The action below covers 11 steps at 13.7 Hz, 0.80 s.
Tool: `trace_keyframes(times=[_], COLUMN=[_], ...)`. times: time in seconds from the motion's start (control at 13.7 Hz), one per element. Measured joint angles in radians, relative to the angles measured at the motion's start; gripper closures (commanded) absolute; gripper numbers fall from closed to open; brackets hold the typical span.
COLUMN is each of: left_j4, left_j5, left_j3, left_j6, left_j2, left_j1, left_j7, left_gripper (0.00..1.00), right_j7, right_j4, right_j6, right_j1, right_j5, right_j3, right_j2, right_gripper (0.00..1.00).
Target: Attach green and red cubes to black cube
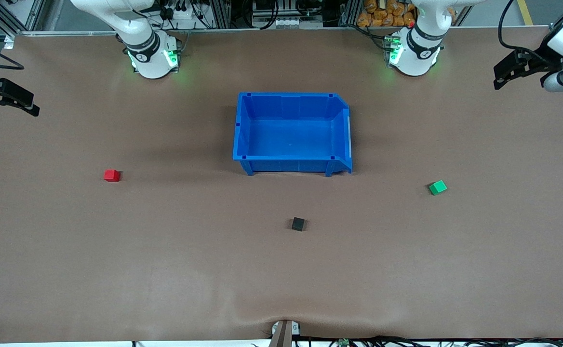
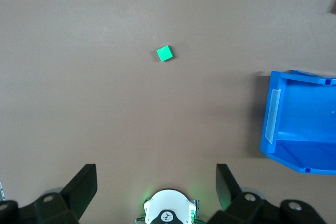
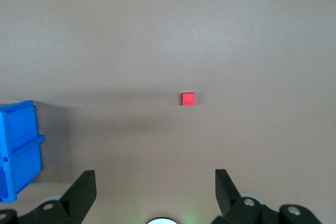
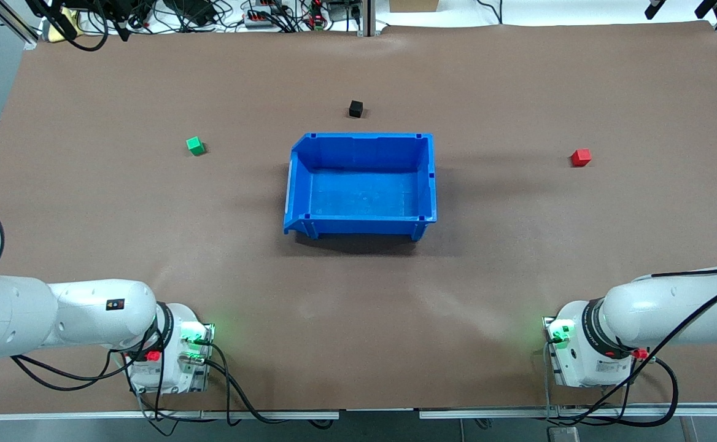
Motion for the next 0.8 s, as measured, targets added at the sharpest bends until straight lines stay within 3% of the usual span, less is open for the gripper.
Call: trace_keyframes(times=[0.8], left_j4=[0.009], left_j5=[0.000], left_j3=[0.000], left_j6=[0.000], left_j2=[0.028], left_j1=[0.005], left_j7=[0.000], left_gripper=[0.00], right_j7=[-0.003], right_j4=[-0.001], right_j6=[0.001], right_j1=[0.000], right_j5=[-0.001], right_j3=[-0.002], right_j2=[0.000], right_gripper=[0.00])
